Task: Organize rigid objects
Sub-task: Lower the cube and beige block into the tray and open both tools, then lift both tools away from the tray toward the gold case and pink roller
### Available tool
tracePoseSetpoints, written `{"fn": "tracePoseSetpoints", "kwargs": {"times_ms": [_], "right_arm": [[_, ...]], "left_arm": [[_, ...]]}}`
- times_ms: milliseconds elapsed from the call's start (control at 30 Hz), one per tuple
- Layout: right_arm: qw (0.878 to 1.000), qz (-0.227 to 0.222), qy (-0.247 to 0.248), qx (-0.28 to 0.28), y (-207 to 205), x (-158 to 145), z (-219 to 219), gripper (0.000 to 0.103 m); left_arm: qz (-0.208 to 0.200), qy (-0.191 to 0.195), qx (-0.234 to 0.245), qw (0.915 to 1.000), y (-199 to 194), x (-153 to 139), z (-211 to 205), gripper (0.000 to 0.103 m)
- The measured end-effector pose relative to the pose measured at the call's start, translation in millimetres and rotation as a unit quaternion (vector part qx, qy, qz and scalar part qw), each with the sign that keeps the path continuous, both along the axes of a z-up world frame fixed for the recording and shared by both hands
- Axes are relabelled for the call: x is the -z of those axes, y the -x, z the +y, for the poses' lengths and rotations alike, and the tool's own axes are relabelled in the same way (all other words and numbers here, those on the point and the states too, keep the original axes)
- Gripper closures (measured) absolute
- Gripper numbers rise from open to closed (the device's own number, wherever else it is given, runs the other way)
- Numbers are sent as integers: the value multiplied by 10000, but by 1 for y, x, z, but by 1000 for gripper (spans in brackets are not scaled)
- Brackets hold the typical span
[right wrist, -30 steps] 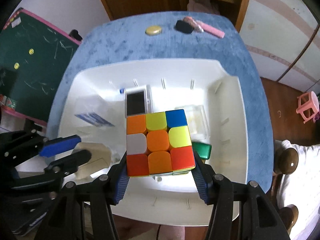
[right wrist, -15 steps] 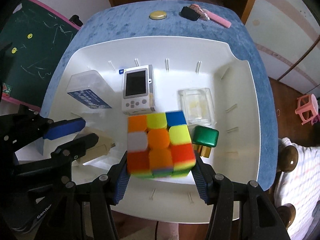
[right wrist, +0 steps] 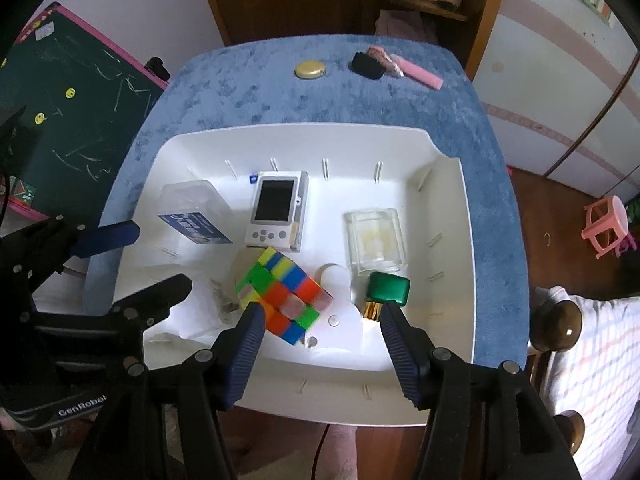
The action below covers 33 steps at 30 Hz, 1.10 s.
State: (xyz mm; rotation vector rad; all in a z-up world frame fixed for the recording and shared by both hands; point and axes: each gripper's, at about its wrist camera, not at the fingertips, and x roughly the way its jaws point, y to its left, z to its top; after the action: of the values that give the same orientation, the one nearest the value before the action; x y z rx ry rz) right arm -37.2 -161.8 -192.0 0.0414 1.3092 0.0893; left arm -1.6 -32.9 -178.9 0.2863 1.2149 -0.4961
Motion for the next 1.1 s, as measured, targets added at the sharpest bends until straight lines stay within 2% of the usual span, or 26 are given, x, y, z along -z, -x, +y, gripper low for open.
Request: {"fn": "tracePoseSetpoints", "kwargs": {"times_ms": [433,767,1100], "right_arm": [[9993,-334,146,5,0,-40,10,42],[9985,-490,224,40,-6,-60,10,42],[9975,-662,252,54,-15,-74,-2,42]], "left_arm": [[-283,132,14,9995,-6,-29,9,34],[-374,351,18,9987,-17,-46,7,34],[-450,389,60,9982,-29,-58,-9,33]]}}
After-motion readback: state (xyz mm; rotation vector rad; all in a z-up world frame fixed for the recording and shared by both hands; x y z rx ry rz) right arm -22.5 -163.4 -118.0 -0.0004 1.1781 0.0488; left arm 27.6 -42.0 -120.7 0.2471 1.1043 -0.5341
